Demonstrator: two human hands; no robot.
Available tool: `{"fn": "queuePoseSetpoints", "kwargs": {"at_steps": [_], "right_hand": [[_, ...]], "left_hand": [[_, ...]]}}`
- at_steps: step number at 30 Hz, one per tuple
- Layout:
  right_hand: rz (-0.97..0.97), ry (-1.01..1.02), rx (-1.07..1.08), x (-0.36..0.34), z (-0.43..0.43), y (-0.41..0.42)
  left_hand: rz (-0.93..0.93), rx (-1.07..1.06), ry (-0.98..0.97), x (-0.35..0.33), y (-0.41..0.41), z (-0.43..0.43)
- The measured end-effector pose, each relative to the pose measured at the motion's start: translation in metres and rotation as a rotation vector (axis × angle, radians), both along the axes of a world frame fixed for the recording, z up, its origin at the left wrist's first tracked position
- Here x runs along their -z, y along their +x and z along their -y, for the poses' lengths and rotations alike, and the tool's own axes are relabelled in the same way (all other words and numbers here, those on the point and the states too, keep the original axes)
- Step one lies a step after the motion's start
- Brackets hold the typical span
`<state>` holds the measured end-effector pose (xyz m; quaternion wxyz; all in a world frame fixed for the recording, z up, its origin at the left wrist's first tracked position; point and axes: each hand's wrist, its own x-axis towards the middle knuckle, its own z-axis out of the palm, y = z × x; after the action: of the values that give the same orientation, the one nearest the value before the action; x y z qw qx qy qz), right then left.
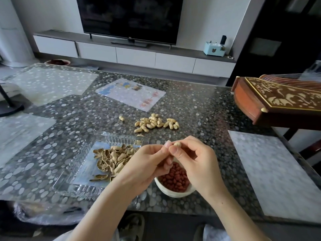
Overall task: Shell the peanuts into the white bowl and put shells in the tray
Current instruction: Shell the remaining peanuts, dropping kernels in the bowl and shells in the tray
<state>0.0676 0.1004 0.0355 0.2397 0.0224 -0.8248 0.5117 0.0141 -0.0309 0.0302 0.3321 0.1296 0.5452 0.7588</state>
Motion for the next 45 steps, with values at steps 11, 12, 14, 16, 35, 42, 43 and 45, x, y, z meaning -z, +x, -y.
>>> {"fn": "queuePoseSetpoints", "kwargs": {"at_steps": [11, 12, 14, 16, 35, 42, 43, 45], "right_hand": [[-0.131, 0.476, 0.108, 0.007, -0.013, 0.001], [-0.136, 0.530, 0.098, 0.009, -0.013, 0.000], [-0.130, 0.623, 0.085, 0.012, -0.013, -0.001], [-0.097, 0.676, 0.065, 0.014, -0.013, 0.000], [0.263, 0.081, -0.166, -0.001, -0.009, 0.008], [0.236, 0.033, -0.042, 0.010, -0.001, 0.009], [0.247, 0.026, -0.036, 0.011, -0.001, 0.008], [0.258, 0.010, -0.021, 0.011, 0.001, 0.008]], "left_hand": [[-0.074, -0.022, -0.219, -0.003, -0.005, -0.004], [-0.103, -0.031, -0.246, -0.003, -0.005, -0.002], [-0.145, -0.028, -0.281, -0.001, -0.006, -0.001], [-0.172, -0.016, -0.297, 0.002, -0.007, -0.001], [-0.452, -0.023, -0.138, -0.001, 0.007, -0.013], [-0.602, -0.211, -0.249, 0.009, 0.015, -0.025], [-0.614, -0.219, -0.270, 0.010, 0.014, -0.024], [-0.630, -0.227, -0.290, 0.011, 0.014, -0.024]]}}
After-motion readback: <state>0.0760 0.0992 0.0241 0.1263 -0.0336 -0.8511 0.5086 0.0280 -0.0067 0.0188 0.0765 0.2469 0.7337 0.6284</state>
